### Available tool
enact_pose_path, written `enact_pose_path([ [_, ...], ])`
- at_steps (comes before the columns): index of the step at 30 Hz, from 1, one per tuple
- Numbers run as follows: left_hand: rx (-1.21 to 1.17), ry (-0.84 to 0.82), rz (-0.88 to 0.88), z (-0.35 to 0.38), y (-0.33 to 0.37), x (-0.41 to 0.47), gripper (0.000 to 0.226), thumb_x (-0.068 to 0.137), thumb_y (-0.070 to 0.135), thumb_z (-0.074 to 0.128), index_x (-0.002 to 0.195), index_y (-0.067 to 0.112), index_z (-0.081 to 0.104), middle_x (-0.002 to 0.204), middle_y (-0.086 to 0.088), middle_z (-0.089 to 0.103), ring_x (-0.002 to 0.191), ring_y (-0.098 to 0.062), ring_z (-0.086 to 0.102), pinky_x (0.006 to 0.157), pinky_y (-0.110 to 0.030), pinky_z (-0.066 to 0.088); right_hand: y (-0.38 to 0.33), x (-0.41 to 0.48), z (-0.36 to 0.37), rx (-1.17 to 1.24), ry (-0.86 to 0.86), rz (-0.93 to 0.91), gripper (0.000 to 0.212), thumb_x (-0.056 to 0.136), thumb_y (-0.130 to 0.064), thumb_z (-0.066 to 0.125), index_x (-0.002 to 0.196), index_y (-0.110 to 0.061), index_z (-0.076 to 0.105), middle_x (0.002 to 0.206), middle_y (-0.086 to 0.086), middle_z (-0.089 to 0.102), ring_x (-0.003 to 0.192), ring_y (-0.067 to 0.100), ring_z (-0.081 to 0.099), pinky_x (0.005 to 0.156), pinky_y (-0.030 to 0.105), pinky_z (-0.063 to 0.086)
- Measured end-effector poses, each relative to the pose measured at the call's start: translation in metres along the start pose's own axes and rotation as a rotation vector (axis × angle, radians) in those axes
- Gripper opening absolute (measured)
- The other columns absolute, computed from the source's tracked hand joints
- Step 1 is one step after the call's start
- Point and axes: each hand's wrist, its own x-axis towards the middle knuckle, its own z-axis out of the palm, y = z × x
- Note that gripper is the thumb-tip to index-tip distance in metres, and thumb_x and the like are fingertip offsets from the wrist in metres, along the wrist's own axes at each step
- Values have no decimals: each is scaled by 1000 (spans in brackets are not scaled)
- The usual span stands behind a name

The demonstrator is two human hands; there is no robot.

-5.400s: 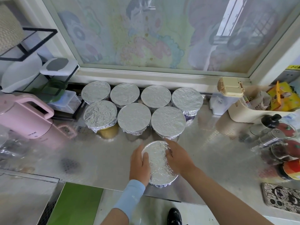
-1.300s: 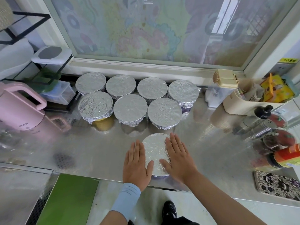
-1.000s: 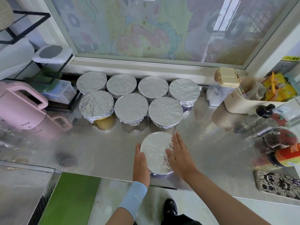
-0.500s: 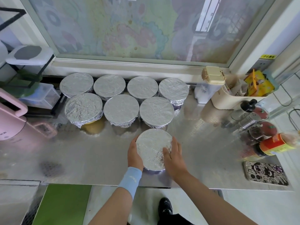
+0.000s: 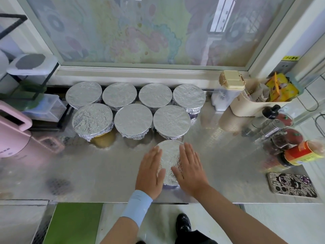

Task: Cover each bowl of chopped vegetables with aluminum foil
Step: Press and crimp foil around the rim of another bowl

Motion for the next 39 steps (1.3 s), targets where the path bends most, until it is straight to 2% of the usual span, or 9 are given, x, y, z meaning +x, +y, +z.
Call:
enact_pose_path([
  [3, 272, -200, 263, -1, -14, -3, 66, 101, 52, 24, 150, 9, 34, 162, -4, 21, 150, -22, 14, 118, -49, 17, 9, -6, 1, -146, -35, -190, 85, 95, -67, 23, 156, -9, 8, 163, 13, -1, 151, 27, -4, 119, 46, 4],
  [7, 416, -277, 454, -8, -28, 4, 73, 96, 64, 35, 147, 12, 41, 160, -5, 26, 149, -25, 18, 120, -47, 16, 16, -4, -4, -208, -89, -300, 101, 86, -79, 33, 155, -9, 13, 163, 14, -1, 150, 30, -3, 119, 51, 9],
  [14, 585, -307, 666, -10, -49, 9, 59, 101, 48, 35, 149, 13, 36, 157, -8, 33, 146, -27, 29, 117, -46, 22, 23, 1, -6, -280, -134, -362, 109, 81, -85, 34, 154, -7, 18, 163, 15, 5, 151, 29, 2, 118, 53, 16],
  [20, 358, -364, 456, -33, -19, 1, 81, 94, 52, 49, 155, 9, 18, 164, -7, 9, 151, -23, 6, 122, -42, 8, 21, -3, -10, -251, -126, -364, 107, 80, -83, 40, 155, -9, 18, 163, 13, 5, 151, 29, 2, 119, 52, 13],
  [22, 177, -271, 273, -38, -4, 4, 75, 94, 40, 47, 155, 7, 17, 164, -6, 9, 151, -21, 7, 123, -39, 7, 18, 1, -15, -188, -122, -338, 104, 83, -79, 41, 155, -10, 13, 163, 12, 2, 151, 29, -1, 121, 49, 5],
  [25, 208, -209, 46, -26, 11, 31, 62, 97, 33, 32, 155, 11, 21, 163, -2, 15, 151, -17, 10, 123, -38, 9, 10, 15, -14, -131, -99, -217, 82, 95, -61, 31, 156, -9, 9, 163, 10, 1, 151, 25, -4, 120, 45, 7],
  [30, 374, -373, 74, -7, 12, 70, 68, 94, 45, 8, 154, 18, 23, 161, 5, 22, 149, -12, 15, 122, -35, 14, -2, 37, -11, -170, -104, -140, 66, 94, -44, 29, 149, -8, 37, 156, 9, 33, 144, 26, 32, 112, 47, 35],
  [35, 366, -397, 76, -7, -2, 58, 68, 96, 50, 14, 155, 17, 18, 162, 4, 16, 149, -15, 12, 121, -37, 17, 8, 28, -2, -158, -77, -122, 67, 97, -45, 25, 153, -8, 25, 161, 7, 17, 150, 22, 13, 121, 41, 14],
  [39, 182, -340, -39, -11, -2, 42, 70, 94, 50, 15, 156, 17, 12, 163, 5, 9, 149, -11, 5, 120, -22, 2, 10, 19, 2, -59, -40, -31, 68, 97, -44, 27, 153, -7, 24, 161, 8, 18, 149, 22, 14, 119, 38, 13],
])
